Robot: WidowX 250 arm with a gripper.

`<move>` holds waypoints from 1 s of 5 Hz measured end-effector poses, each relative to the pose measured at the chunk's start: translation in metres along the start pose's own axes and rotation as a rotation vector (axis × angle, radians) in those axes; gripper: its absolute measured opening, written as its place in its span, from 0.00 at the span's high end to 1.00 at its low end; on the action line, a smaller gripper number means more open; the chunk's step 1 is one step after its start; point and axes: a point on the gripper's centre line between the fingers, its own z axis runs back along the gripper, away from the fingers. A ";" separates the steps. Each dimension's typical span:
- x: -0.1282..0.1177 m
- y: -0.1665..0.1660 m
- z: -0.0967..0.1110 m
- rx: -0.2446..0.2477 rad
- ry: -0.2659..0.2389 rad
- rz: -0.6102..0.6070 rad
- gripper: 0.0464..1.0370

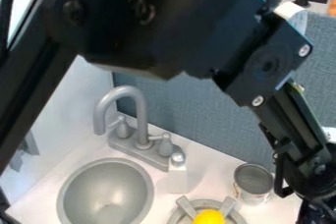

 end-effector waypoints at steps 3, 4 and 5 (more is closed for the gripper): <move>-0.012 -0.011 0.059 -0.040 -0.144 0.021 0.03; -0.025 0.002 0.095 0.021 -0.220 0.104 0.03; -0.042 0.019 0.099 0.071 -0.235 0.227 0.04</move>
